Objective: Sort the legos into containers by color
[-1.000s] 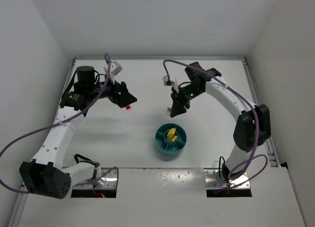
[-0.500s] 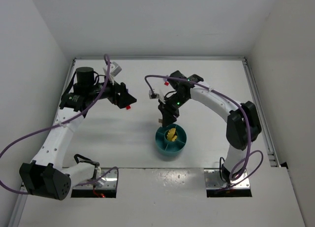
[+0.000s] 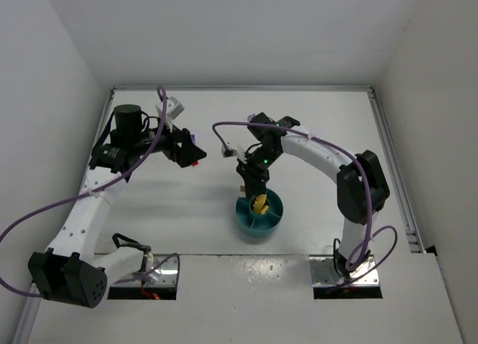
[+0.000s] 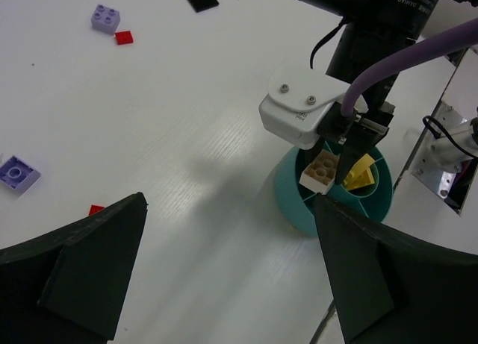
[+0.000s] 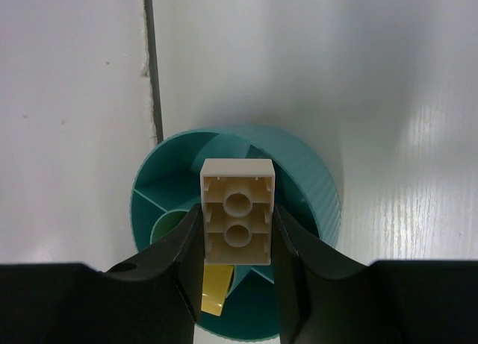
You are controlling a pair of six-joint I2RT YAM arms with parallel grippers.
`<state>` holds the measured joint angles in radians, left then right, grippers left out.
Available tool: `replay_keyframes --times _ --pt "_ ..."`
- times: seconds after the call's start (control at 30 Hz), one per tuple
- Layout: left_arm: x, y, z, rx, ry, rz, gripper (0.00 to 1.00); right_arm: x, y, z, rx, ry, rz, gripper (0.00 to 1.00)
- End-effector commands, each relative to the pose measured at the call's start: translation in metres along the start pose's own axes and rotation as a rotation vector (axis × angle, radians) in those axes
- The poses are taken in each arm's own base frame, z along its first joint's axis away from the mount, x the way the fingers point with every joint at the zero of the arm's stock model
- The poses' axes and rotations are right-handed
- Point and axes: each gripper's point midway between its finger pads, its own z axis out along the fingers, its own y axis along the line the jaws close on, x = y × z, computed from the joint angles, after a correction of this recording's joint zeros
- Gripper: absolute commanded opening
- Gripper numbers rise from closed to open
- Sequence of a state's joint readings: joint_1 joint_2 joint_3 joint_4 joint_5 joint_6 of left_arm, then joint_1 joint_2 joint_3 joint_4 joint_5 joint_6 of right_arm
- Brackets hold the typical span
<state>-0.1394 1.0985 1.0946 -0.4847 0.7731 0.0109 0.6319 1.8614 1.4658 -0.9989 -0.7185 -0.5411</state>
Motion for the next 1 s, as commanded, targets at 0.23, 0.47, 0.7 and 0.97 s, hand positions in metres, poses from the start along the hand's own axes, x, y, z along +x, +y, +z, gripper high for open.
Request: replay_keyframes --times 0.23,0.47,0.7,0.97 --pt "-0.009 0.001 -0.004 -0.003 -0.035 0.037 1.0 -0.01 0.002 -0.011 0.032 -0.008 -0.038 0.45" --pt "-0.007 0.002 -0.002 -0.003 -0.029 0.03 1.0 -0.019 -0.002 -0.019 0.057 -0.037 -0.031 0.54" --pt "-0.011 0.003 -0.002 -0.004 -0.042 0.034 1.0 -0.045 -0.017 -0.047 0.165 -0.147 -0.02 0.54" --pt "-0.014 0.021 -0.007 -0.106 -0.068 0.021 1.0 -0.022 -0.097 -0.108 0.565 -0.309 0.234 0.54"
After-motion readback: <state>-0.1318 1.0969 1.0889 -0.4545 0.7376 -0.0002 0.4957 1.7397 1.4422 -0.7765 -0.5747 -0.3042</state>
